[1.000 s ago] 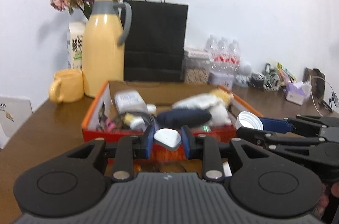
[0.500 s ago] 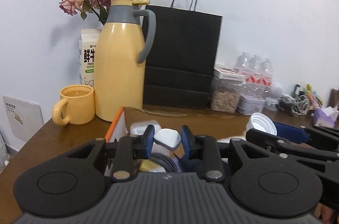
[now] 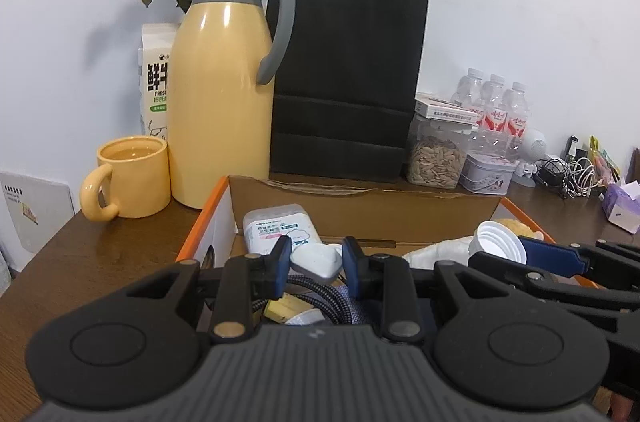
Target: Organize objects
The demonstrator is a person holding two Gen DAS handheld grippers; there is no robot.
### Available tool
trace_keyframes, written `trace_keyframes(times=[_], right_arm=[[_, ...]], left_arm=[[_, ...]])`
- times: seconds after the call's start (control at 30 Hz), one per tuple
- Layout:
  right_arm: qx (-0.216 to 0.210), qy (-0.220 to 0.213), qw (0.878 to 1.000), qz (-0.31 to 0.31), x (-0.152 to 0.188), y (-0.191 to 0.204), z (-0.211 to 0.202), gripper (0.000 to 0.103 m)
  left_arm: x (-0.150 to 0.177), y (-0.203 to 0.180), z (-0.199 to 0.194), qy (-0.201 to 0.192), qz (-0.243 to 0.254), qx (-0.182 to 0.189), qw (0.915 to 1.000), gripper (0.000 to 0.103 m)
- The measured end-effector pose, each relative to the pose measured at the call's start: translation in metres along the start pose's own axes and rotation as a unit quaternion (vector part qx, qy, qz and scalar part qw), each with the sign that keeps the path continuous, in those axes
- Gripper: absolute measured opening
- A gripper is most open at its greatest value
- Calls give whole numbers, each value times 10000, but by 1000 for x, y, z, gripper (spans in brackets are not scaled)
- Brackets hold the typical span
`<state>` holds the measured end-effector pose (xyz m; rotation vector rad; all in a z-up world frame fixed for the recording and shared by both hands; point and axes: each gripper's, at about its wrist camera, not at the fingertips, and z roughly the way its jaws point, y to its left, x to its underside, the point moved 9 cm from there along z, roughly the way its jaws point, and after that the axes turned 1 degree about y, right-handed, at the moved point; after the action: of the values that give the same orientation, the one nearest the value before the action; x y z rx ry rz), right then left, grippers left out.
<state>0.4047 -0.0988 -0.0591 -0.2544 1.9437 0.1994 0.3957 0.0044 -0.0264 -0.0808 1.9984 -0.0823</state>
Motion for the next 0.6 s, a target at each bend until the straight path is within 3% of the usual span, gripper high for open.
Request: trace_keyframes(times=[0.07,0.1,0.17,0.2,0.27,0.37,0.6], right_arm=[[37,2,10000,8,1,-2,-2,40],[38,-1,10000,21,1,-3,-3,48],[42,-59,10000,52,0,-4,-6,67],[58,-94,9999,54,-1,-5,-8,74],[79,-159,9998,64,-2,-7,-12,82],[120,-196,9997,107,-3,-10,-15,102],[219,-234,9994,148,-3,-14,-19,103]], left_arm=[[-1,-2,-3,-80,33,-5,10000,40],[-2,-3,-5,-139,30,18,9999,48],[-5,-3,-9,-276,26,50,9996,76],[-6,-3,-11,-340,30,47,9994,79],[-9,-2,-15,-492,7,3,9988,100],[-13,1,-22,-740,-41,-93,9972,103],[-16,2,-30,-825,-71,-90,9965,103]])
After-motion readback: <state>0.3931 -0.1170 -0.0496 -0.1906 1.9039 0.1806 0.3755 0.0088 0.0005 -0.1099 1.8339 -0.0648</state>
